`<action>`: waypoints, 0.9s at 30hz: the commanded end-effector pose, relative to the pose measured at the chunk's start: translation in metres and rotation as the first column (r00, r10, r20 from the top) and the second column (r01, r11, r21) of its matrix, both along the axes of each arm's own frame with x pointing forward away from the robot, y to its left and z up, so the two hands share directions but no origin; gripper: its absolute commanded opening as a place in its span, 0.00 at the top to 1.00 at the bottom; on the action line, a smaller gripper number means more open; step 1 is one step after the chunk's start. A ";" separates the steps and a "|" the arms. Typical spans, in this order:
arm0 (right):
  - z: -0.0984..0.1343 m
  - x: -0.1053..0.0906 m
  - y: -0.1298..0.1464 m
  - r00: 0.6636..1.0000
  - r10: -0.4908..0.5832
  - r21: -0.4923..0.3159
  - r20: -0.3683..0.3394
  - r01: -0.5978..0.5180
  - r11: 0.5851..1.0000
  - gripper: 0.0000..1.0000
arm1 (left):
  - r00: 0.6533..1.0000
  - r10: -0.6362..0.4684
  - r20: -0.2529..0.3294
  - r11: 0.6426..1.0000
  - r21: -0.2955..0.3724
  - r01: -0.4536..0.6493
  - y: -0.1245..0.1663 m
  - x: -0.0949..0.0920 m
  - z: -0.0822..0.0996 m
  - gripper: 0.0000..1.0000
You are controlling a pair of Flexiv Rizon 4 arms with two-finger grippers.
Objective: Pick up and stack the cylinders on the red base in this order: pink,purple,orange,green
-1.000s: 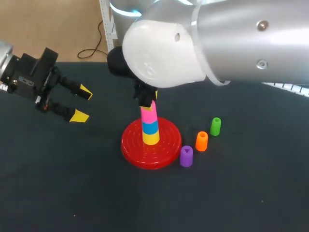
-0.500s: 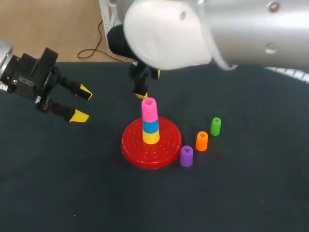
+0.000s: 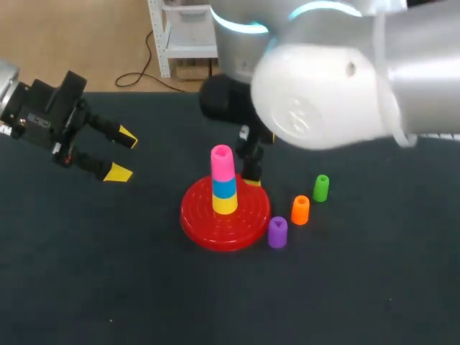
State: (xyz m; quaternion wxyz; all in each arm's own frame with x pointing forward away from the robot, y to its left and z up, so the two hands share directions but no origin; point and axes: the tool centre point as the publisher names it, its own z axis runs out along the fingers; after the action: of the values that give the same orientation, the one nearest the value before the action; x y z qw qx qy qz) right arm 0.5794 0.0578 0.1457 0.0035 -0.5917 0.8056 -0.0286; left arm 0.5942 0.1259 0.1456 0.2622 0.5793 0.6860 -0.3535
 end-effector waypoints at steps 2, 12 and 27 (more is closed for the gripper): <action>-0.026 -0.016 -0.017 0.999 -0.009 0.117 0.044 0.004 0.993 0.00 | 1.000 -0.003 0.000 1.000 -0.002 0.003 0.001 0.001 -0.001 0.00; -0.078 -0.031 -0.025 1.000 -0.012 0.025 0.001 0.012 1.000 0.00 | 1.000 -0.003 0.000 1.000 -0.002 0.003 0.001 0.001 -0.001 0.00; -0.080 -0.030 -0.019 0.999 -0.017 -0.007 -0.034 0.016 1.000 0.00 | 1.000 -0.003 0.000 1.000 -0.002 0.003 0.001 0.001 -0.001 0.00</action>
State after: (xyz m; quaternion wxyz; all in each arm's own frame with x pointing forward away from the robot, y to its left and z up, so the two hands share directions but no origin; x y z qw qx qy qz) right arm 0.5495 0.0391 0.0654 -0.0121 -0.5856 0.8102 -0.0218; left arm 0.5941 0.1258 0.1457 0.2622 0.5794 0.6860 -0.3535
